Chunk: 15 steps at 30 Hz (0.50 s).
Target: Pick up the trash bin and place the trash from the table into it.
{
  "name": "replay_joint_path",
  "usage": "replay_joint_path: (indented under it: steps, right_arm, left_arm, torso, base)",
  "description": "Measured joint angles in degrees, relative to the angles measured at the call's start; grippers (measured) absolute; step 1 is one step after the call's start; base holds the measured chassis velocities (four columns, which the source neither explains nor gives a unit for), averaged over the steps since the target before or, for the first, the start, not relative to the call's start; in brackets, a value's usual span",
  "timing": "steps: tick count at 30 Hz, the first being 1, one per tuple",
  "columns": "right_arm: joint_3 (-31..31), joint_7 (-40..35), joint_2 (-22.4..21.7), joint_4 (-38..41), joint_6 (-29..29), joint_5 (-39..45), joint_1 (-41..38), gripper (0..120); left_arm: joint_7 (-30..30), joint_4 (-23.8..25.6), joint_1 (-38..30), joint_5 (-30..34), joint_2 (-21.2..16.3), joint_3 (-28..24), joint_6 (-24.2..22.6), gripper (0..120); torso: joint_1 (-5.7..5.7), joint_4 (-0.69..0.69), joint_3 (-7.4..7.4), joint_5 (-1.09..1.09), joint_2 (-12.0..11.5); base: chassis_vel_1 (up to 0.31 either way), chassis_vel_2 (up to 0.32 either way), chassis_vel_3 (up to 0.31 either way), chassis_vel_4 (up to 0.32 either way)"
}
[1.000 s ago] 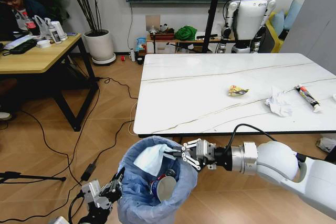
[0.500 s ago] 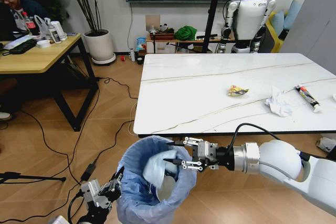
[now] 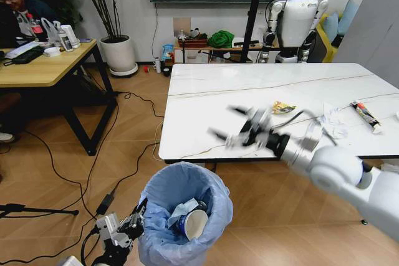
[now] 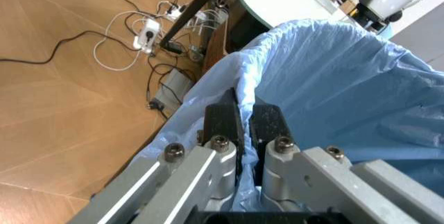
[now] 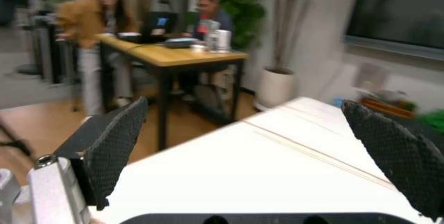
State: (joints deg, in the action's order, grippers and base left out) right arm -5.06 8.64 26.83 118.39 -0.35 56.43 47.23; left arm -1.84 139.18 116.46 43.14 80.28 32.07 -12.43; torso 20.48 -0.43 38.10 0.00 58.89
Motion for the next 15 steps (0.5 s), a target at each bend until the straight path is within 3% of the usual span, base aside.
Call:
replay_joint_path:
  steps: [2,4,6,7,11,13,15]
  right_arm:
    - [-6.6,-0.5,0.6,-2.5,-0.7,1.0,4.3,100]
    - [-7.4,-0.6,0.6,-2.8,-0.7,1.1,4.8,100]
    - [-16.0,-0.8,1.7,-5.8,-1.3,1.4,10.5,100]
    - [-16.0,-0.8,1.7,-5.8,-1.3,1.4,10.5,100]
    - [-27.6,1.0,4.0,-7.7,-1.1,1.3,21.4,100]
    - [-29.3,1.2,4.7,-7.7,-1.1,1.2,23.3,100]
    - [-36.0,2.4,8.9,-7.7,-0.9,0.3,30.6,100]
  left_arm:
    - [0.1,0.0,-0.2,-0.4,0.0,-0.2,0.0,0]
    - [0.2,-0.1,-0.2,-0.4,0.0,-0.2,0.1,0]
    - [0.3,-0.2,-0.2,-0.8,-0.1,-0.2,0.2,0]
    - [0.3,-0.2,-0.2,-0.8,-0.1,-0.2,0.2,0]
    - [0.5,-0.2,-0.1,-1.0,-0.1,-0.2,0.3,0]
    - [0.5,-0.2,-0.1,-1.0,-0.1,-0.2,0.3,0]
    - [0.6,-0.2,-0.2,-1.0,-0.1,-0.1,0.4,0]
  torso:
    - [0.00,-0.02,0.00,0.00,0.0]
    - [0.00,-0.02,0.00,0.01,0.0]
    - [0.00,0.00,0.00,-0.01,0.0]
    - [0.00,0.00,0.00,-0.01,0.0]
    - [0.00,0.00,0.00,-0.01,0.0]
    - [0.00,0.00,0.00,0.00,0.0]
    - [-0.01,-0.02,0.00,0.01,0.0]
  base:
    - [0.000,0.000,0.000,0.000]
    - [0.000,0.000,0.000,0.000]
    - [0.000,0.000,0.000,0.000]
    - [0.000,0.000,0.000,0.000]
    - [0.000,0.000,0.000,0.000]
    - [0.000,0.000,0.000,0.000]
    - [0.000,0.000,0.000,0.000]
